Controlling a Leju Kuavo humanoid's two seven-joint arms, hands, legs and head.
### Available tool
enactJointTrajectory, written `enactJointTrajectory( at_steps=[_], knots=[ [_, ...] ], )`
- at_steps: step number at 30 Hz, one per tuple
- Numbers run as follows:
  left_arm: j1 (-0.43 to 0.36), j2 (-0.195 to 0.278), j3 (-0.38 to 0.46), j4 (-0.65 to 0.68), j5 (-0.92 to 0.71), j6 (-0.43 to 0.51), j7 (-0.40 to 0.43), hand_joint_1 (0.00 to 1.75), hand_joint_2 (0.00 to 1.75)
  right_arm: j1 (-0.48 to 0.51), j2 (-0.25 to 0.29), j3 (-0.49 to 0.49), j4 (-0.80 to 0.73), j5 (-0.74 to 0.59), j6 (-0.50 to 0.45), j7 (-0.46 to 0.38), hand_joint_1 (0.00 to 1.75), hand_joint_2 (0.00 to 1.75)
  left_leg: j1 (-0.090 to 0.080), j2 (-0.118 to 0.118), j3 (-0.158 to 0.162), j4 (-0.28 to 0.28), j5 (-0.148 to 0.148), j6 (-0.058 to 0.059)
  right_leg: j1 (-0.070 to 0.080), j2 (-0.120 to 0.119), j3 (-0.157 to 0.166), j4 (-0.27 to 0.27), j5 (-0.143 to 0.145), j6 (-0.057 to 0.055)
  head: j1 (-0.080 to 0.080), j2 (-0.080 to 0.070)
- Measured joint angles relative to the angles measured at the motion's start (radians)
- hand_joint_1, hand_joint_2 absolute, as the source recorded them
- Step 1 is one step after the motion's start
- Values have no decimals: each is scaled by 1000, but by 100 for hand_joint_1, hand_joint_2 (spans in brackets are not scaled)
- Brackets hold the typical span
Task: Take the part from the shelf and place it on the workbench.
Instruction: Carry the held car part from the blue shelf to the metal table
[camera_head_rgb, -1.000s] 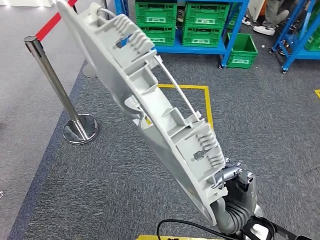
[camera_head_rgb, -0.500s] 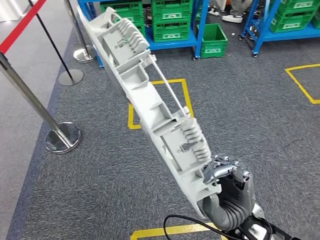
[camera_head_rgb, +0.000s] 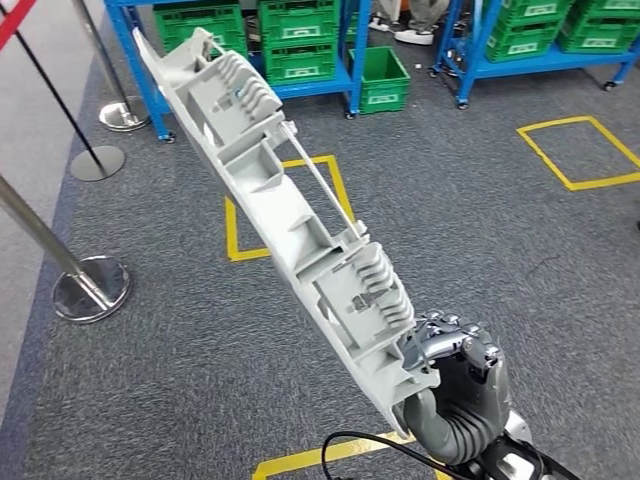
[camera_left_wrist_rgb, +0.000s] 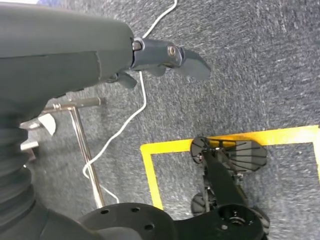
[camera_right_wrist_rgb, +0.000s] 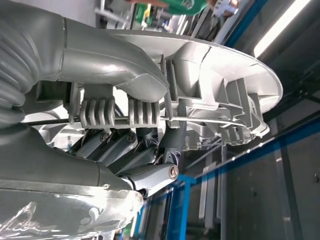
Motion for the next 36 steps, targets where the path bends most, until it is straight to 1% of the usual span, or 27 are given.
enactJointTrajectory(
  at_steps=[1, 2, 3, 5, 6, 8, 10, 11, 13, 14, 15, 16, 17, 19, 21, 23, 24, 25, 26, 28, 29, 30, 31, 32, 33, 35, 36],
  knots=[
    [0, -1, -2, 0, -2, -2, -1, 0, 175, 0, 0, 2, 0, 4, -4, 1, 175, 175, 0, 27, -1, 0, 1, 7, -1, -25, -26, 61, -24, 8, 4, 0],
    [0, -3, -4, 0, -4, -3, -2, 0, 175, -1, 0, 4, 0, 10, -9, 1, 175, 175, 0, 54, -2, 0, 2, 10, -2, -59, -33, 92, -35, 14, 8, 0],
    [0, -4, -5, 0, -6, -5, -3, 0, 175, -3, -1, 6, 0, 16, -17, 1, 175, 175, -2, 78, -2, 2, 0, 9, -3, -90, -24, 91, -34, 18, 11, 0],
    [-1, -5, -6, 0, -8, -7, -6, 0, 175, -6, -1, 11, 0, 25, -30, 1, 175, 175, -8, 97, 0, 8, -5, 0, 1, -123, 49, -45, 12, 9, 14, 0],
    [-1, -5, -6, 0, -8, -8, -7, 0, 175, -6, -2, 14, 0, 29, -37, 1, 175, 175, -11, 105, -1, 10, -6, -4, 4, -130, 59, -69, 14, 1, 14, 0],
    [-2, -4, -6, 0, -8, -8, -7, 0, 175, -3, -3, 17, -1, 37, -52, 0, 175, 175, -13, 123, -3, 12, -6, -13, 5, -109, 53, -71, 17, -17, 14, 0],
    [-5, -5, -7, 0, -8, -7, -7, 0, 175, -1, -5, 19, -5, 49, -66, -1, 175, 175, -10, 105, -12, 35, -29, -23, 2, -89, 48, -73, 21, -30, 14, 0],
    [-5, -6, -7, 0, -8, -6, -7, 0, 175, -1, -5, 21, -7, 57, -72, -1, 175, 175, -9, 84, -29, 73, -56, -27, -1, -80, 46, -74, 25, -36, 12, 0],
    [-3, -9, -7, 0, -8, -4, -8, 0, 175, -1, -6, 26, -11, 69, -82, 0, 175, 175, -7, 44, -89, 203, -124, -32, -3, -59, 40, -75, 29, -42, 9, 0],
    [-1, -10, -7, 0, -7, -3, -8, 0, 175, 0, -7, 29, -11, 73, -86, 1, 175, 175, -6, 37, -119, 263, -146, -32, -3, -48, 37, -74, 31, -44, 9, 0],
    [1, -10, -7, 0, -7, -2, -9, 0, 175, 0, -7, 32, -12, 75, -89, 2, 175, 175, -6, 33, -137, 297, -148, -32, -3, -35, 35, -74, 33, -44, 9, 0],
    [2, -11, -7, 0, -6, 0, -10, 0, 175, 0, -8, 35, -12, 77, -91, 3, 175, 175, -6, 31, -138, 294, -131, -31, -3, -22, 34, -74, 34, -43, 9, 0],
    [2, -11, -7, 0, -4, 1, -12, 0, 175, 0, -8, 37, -12, 79, -93, 4, 175, 175, -5, 26, -121, 254, -97, -29, -3, -8, 34, -74, 36, -41, 9, 0],
    [0, -12, -7, 0, -1, 6, -18, 0, 175, -2, -8, 43, -13, 86, -93, 9, 175, 175, 0, -10, -64, 127, -26, -26, -3, 16, 31, -70, 38, -35, 9, 0],
    [-1, -13, -7, 0, 2, 10, -25, 0, 175, -6, -8, 49, -15, 94, -93, 16, 175, 175, 5, -44, -30, 44, -4, -24, -2, 38, 20, -64, 42, -24, 10, 0],
    [-4, -14, -7, 0, 2, 13, -32, 0, 175, -3, -10, 52, -18, 89, -95, 17, 175, 175, 5, -39, -28, 30, -8, -16, -4, 57, 6, -63, 47, -12, 10, 0],
    [-6, -14, -8, 0, 1, 13, -35, 0, 175, 4, -16, 49, -21, 74, -91, 7, 175, 175, 4, -29, -29, 30, -6, -10, -5, 50, 2, -61, 46, -6, 10, 0],
    [-7, -14, -9, 0, 0, 13, -38, 0, 175, 15, -23, 39, -25, 51, -75, -13, 175, 175, 5, -20, -29, 28, -4, -2, -5, 31, -6, -47, 35, -1, 13, 0],
    [-8, -14, -11, 0, -2, 13, -40, 0, 175, 29, -30, 18, -28, 25, -43, -40, 175, 175, 6, -10, -28, 26, -3, 5, -3, 4, -22, -14, 13, 5, 18, 0],
    [-5, -11, -13, 0, -7, 14, -42, 0, 175, 61, -39, -54, -32, -10, 56, -90, 175, 175, 3, 10, -29, 26, -3, 12, -3, -48, -77, 110, -57, 14, 27, 0],
    [-2, -9, -14, 0, -9, 15, -43, 0, 175, 75, -40, -93, -32, -15, 99, -104, 175, 175, 2, 23, -28, 26, -4, 13, -4, -58, -107, 176, -86, 17, 28, 0],
    [0, -8, -16, 0, -11, 18, -43, 0, 175, 88, -39, -128, -32, -13, 128, -110, 175, 175, 0, 36, -28, 27, -5, 14, -4, -62, -126, 218, -100, 18, 28, 0],
    [0, -7, -19, 0, -14, 22, -43, 0, 175, 99, -37, -154, -32, -7, 143, -112, 175, 175, 0, 48, -27, 27, -6, 14, -4, -64, -127, 226, -97, 18, 28, 0],
    [-1, -7, -22, 0, -19, 26, -43, 0, 175, 109, -34, -175, -32, 1, 151, -113, 175, 175, 0, 60, -25, 27, -7, 13, -4, -68, -103, 188, -73, 17, 28, 0],
    [-2, -7, -26, 0, -23, 31, -43, 0, 175, 118, -31, -191, -33, 9, 154, -113, 175, 175, -1, 70, -22, 27, -9, 11, -4, -79, -63, 120, -42, 15, 28, 0],
    [-2, -6, -32, 0, -29, 38, -43, 0, 175, 129, -23, -216, -34, 22, 157, -112, 175, 175, -6, 89, -16, 29, -15, 3, -1, -120, 14, -14, 4, 6, 28, 0],
    [-3, -6, -34, 0, -30, 40, -43, 0, 175, 133, -21, -225, -35, 25, 157, -112, 175, 175, -9, 96, -13, 29, -17, -2, 0, -132, 31, -46, 12, 0, 27, 0]
  ],
)
